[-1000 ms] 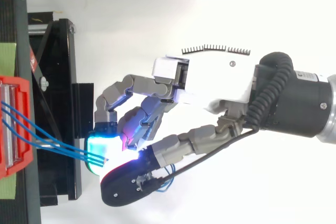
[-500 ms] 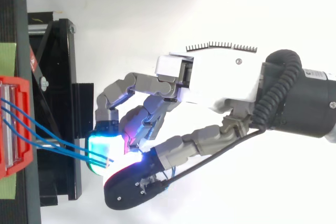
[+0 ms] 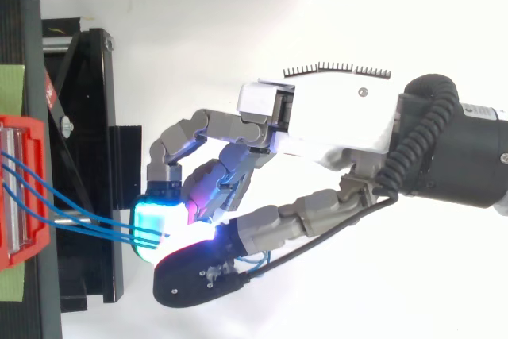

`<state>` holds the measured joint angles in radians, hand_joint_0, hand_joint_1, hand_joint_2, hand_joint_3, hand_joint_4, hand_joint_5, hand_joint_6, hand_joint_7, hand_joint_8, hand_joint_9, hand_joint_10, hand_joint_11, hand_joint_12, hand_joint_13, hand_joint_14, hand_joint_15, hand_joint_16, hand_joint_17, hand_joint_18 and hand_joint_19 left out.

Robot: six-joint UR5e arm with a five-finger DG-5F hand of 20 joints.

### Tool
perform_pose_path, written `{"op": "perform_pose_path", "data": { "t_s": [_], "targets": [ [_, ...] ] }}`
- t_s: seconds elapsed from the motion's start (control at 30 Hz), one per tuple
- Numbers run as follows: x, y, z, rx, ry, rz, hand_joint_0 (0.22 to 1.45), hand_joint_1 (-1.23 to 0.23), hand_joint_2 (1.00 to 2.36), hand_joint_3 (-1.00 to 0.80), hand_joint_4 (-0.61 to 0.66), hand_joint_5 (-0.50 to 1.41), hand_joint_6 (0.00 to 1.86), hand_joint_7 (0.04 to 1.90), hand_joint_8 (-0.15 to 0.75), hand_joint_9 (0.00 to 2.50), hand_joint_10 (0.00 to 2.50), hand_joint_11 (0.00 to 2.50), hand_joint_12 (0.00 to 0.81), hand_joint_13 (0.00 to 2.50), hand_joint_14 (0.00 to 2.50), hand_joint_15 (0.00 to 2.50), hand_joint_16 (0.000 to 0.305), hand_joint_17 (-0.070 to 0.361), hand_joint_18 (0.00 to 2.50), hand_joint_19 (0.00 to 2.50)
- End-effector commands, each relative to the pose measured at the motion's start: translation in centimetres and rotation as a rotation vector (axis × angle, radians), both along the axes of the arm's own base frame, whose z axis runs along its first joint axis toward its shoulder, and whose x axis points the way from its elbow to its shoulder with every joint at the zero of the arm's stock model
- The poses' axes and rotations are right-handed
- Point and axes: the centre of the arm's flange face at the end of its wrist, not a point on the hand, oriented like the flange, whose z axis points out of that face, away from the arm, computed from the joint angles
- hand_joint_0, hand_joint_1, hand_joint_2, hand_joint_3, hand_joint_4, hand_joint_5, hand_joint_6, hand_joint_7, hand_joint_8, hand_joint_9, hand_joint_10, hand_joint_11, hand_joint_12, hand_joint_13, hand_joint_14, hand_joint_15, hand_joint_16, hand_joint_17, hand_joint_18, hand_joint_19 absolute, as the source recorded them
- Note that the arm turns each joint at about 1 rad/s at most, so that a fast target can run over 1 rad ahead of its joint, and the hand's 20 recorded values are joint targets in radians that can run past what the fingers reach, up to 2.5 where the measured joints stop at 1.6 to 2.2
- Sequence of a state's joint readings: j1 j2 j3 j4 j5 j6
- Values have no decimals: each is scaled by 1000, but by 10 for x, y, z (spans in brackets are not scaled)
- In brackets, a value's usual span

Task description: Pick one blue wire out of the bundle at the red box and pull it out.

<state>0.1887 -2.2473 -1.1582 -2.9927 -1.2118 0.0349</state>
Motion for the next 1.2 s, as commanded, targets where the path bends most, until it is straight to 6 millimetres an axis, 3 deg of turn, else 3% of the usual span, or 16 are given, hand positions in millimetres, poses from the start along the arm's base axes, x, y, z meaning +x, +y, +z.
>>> {"op": "perform_pose_path", "data": {
  "t_s": [0.0,0.07,0.2,0.4,0.53,0.7,0.77,0.83,0.9,0.97,1.07,1.17],
  "targets": [
    [0,0,0,3,0,0,645,-751,1017,-104,240,-212,872,999,393,826,14,596,496,686,11,323,65,147,804,468],
    [-2,0,5,6,-1,-1,620,-800,1015,-290,233,-209,888,1020,384,819,15,601,486,684,11,323,63,142,790,483],
    [-6,-1,11,1,12,0,592,-742,1011,-361,217,-180,872,1085,387,861,17,557,483,690,11,321,63,141,791,493],
    [-16,-3,17,-6,65,4,566,-715,1023,-94,120,-161,886,1209,386,904,14,533,483,709,12,320,62,140,798,501],
    [-16,-3,17,-6,65,4,596,-771,1020,12,94,-181,902,1168,409,898,13,533,506,727,10,318,68,152,852,467],
    [-16,-3,16,-6,67,4,649,-834,1022,-18,123,-197,869,1104,375,834,14,529,483,702,11,310,63,142,807,457],
    [-16,-3,16,-6,67,4,700,-868,1020,-134,116,-200,854,1053,360,807,14,521,468,684,10,297,61,137,786,443],
    [-16,-3,17,-6,65,4,732,-869,1014,-262,151,-197,843,987,354,796,14,505,467,681,10,291,61,137,778,429],
    [-16,-3,16,-6,67,4,730,-884,1013,-308,183,-195,833,1033,351,794,13,459,463,674,10,273,61,137,778,416],
    [-16,-3,16,-6,67,4,684,-848,1011,-271,253,-153,717,1207,343,800,10,328,465,658,8,239,61,137,771,449],
    [-16,-3,17,-6,65,4,659,-744,1007,-165,371,-113,613,1274,375,829,8,273,495,681,8,251,68,152,808,451],
    [-16,-3,17,-6,65,4,678,-625,1010,-124,374,-83,539,1381,369,852,8,267,485,670,8,247,65,147,775,481]
  ]
}}
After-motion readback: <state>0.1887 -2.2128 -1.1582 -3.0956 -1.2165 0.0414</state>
